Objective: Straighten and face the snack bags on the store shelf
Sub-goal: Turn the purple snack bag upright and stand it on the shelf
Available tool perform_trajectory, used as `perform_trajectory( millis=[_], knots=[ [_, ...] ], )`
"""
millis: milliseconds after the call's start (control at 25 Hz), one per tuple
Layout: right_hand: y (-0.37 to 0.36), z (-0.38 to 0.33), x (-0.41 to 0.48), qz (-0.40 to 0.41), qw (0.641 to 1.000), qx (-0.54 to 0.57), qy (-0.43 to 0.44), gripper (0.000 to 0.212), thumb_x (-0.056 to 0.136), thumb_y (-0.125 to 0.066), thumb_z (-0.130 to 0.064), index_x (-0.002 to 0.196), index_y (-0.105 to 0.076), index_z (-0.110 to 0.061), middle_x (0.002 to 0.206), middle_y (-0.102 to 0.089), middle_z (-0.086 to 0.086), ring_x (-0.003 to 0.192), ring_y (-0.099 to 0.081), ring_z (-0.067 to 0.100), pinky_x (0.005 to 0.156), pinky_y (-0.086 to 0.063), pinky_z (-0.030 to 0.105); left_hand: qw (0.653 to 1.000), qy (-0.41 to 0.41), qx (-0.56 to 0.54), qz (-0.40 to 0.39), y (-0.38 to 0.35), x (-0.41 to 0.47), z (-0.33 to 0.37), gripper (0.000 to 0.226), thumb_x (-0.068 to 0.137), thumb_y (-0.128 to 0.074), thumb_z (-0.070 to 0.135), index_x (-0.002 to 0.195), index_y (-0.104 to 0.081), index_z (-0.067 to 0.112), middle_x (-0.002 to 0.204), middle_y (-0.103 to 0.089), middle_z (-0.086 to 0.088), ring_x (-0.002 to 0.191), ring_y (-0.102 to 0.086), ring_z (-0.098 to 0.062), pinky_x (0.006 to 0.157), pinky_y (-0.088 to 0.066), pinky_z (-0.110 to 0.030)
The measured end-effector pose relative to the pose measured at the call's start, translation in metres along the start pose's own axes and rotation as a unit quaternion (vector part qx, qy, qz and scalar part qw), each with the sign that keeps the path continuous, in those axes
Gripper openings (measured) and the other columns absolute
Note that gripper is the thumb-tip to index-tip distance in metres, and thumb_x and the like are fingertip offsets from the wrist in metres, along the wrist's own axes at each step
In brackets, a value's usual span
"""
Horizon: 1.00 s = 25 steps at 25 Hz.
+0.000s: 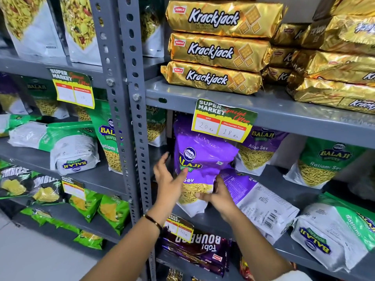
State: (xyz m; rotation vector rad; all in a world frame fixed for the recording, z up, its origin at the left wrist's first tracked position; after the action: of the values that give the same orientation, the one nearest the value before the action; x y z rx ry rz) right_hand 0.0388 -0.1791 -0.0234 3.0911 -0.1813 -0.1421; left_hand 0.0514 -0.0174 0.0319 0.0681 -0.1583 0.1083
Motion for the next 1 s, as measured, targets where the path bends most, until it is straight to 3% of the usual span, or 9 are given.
perform_trajectory(
  millis=[120, 200, 280, 480, 560, 680, 760, 880, 1000],
  knots=[
    [0.011, -0.009, 0.012, -0.042, 0.999, -0.004, -0.017, 0.048, 0.064, -0.071, 0.011, 0.099, -0.056, -0.019, 0.098, -0.068, 0.001, 0.09, -0.065, 0.017, 0.08, -0.054, 0.025, 0.983, 0.069, -0.136, -0.099, -0.012, 0.021, 0.002, 0.091, 0.078, -0.065, 0.002, 0.143, -0.007, 0.027, 0.149, -0.023, 0.002, 0.126, -0.036, -0.006, 0.089, -0.047, -0.025],
    [0.013, -0.014, 0.022, -0.043, 0.998, -0.025, -0.024, 0.044, 0.066, -0.069, 0.012, 0.094, -0.058, -0.02, 0.099, -0.068, 0.005, 0.09, -0.063, 0.017, 0.082, -0.053, 0.027, 0.979, 0.058, -0.163, -0.106, -0.014, 0.029, 0.001, 0.082, 0.076, -0.063, -0.008, 0.139, -0.019, 0.02, 0.135, -0.047, 0.004, 0.104, -0.059, 0.001, 0.067, -0.053, -0.014],
    [0.013, -0.018, 0.029, -0.031, 0.999, -0.031, -0.017, 0.044, 0.066, -0.068, 0.013, 0.095, -0.059, -0.018, 0.101, -0.066, 0.009, 0.093, -0.062, 0.021, 0.084, -0.052, 0.03, 0.982, 0.042, -0.165, -0.079, -0.014, 0.037, -0.003, 0.074, 0.071, -0.064, -0.014, 0.129, -0.032, 0.019, 0.109, -0.057, 0.008, 0.077, -0.064, 0.012, 0.06, -0.052, -0.01],
    [0.008, -0.015, 0.03, 0.008, 1.0, -0.013, -0.013, 0.045, 0.07, -0.064, 0.015, 0.105, -0.055, -0.012, 0.102, -0.065, 0.011, 0.095, -0.061, 0.021, 0.075, -0.053, 0.021, 0.988, 0.028, -0.14, -0.061, -0.008, 0.041, -0.01, 0.08, 0.067, -0.072, -0.006, 0.132, -0.034, 0.021, 0.107, -0.058, 0.007, 0.081, -0.063, 0.009, 0.064, -0.053, -0.01],
    [0.009, -0.015, 0.027, 0.013, 1.0, -0.013, -0.015, 0.051, 0.068, -0.066, 0.015, 0.11, -0.052, -0.01, 0.101, -0.064, 0.008, 0.092, -0.06, 0.018, 0.075, -0.052, 0.021, 0.992, 0.035, -0.111, -0.054, -0.004, 0.042, -0.013, 0.088, 0.06, -0.083, 0.017, 0.131, -0.032, 0.031, 0.126, -0.052, 0.0, 0.104, -0.059, -0.007, 0.084, -0.056, -0.025],
    [0.039, -0.025, 0.018, 0.051, 0.998, -0.042, -0.007, 0.051, 0.07, -0.061, 0.019, 0.113, -0.048, -0.005, 0.087, -0.058, 0.0, 0.071, -0.06, 0.003, 0.065, -0.051, 0.016, 0.997, 0.057, 0.025, 0.045, -0.003, 0.014, -0.015, 0.107, 0.045, -0.079, 0.055, 0.135, -0.029, 0.026, 0.137, -0.039, -0.012, 0.126, -0.04, -0.023, 0.109, -0.034, -0.04],
    [0.082, -0.032, 0.014, 0.093, 0.991, -0.094, 0.018, 0.039, 0.073, -0.057, 0.019, 0.107, -0.053, 0.001, 0.077, -0.055, 0.0, 0.05, -0.056, -0.004, 0.057, -0.05, 0.01, 0.991, -0.006, 0.084, 0.107, -0.013, -0.029, -0.015, 0.082, 0.053, -0.065, 0.056, 0.121, -0.044, 0.014, 0.119, -0.046, -0.008, 0.114, -0.042, -0.027, 0.1, -0.034, -0.037],
    [0.158, -0.036, 0.001, 0.163, 0.957, -0.239, 0.019, 0.028, 0.071, -0.063, 0.008, 0.094, -0.062, -0.009, 0.069, -0.057, 0.001, 0.058, -0.054, 0.006, 0.071, -0.049, 0.027, 0.997, -0.041, 0.057, -0.04, -0.073, -0.076, -0.019, 0.033, 0.07, -0.072, 0.033, 0.093, -0.051, 0.023, 0.097, -0.044, 0.011, 0.095, -0.049, -0.02, 0.078, -0.041, -0.01],
    [0.201, -0.022, -0.015, 0.111, 0.935, -0.324, -0.091, 0.037, 0.073, -0.068, -0.005, 0.109, -0.059, -0.009, 0.098, -0.062, 0.013, 0.074, -0.055, 0.017, 0.062, -0.048, 0.021, 0.966, 0.226, -0.1, -0.08, -0.127, -0.066, -0.044, 0.018, 0.077, -0.068, 0.02, 0.084, -0.052, 0.02, 0.084, -0.048, 0.002, 0.084, -0.048, -0.02, 0.062, -0.04, -0.022]
  ],
)
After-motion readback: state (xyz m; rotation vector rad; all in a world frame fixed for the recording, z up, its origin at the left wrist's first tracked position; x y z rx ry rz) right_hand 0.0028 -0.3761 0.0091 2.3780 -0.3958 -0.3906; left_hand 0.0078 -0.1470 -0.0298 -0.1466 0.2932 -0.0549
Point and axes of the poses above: each hand's wrist, its own x-axis towards the middle knuckle, its own y-axis out of the back of the hand, z = x × y, the point moved 3 cm from there along x, towards the middle knuckle
